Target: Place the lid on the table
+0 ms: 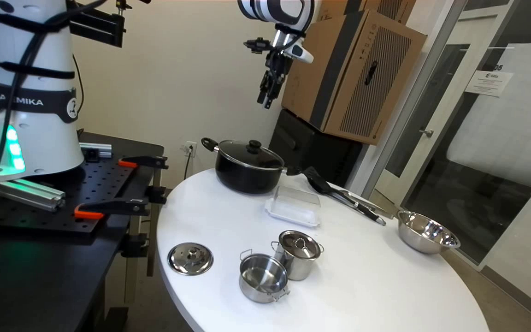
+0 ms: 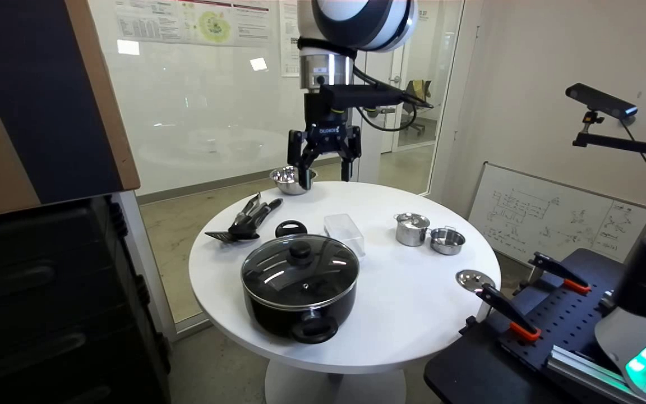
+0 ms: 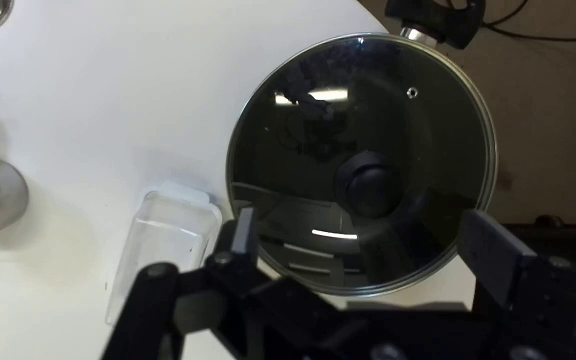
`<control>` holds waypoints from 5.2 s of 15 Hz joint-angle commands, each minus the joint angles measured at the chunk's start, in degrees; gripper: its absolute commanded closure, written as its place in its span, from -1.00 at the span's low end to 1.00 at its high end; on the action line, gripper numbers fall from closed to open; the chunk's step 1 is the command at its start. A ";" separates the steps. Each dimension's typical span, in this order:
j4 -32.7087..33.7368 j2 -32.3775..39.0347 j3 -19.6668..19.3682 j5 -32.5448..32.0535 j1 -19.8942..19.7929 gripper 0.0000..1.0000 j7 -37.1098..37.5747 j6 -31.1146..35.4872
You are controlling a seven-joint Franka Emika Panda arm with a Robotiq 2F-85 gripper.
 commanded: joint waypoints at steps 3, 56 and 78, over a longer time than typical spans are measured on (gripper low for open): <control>4.92 8.10 -1.52 -1.30 3.40 -1.00 0.34 0.16; 14.40 18.30 -8.13 -6.69 12.77 -1.00 2.74 -2.57; 8.15 18.27 -8.27 -7.46 11.66 -0.90 2.66 2.95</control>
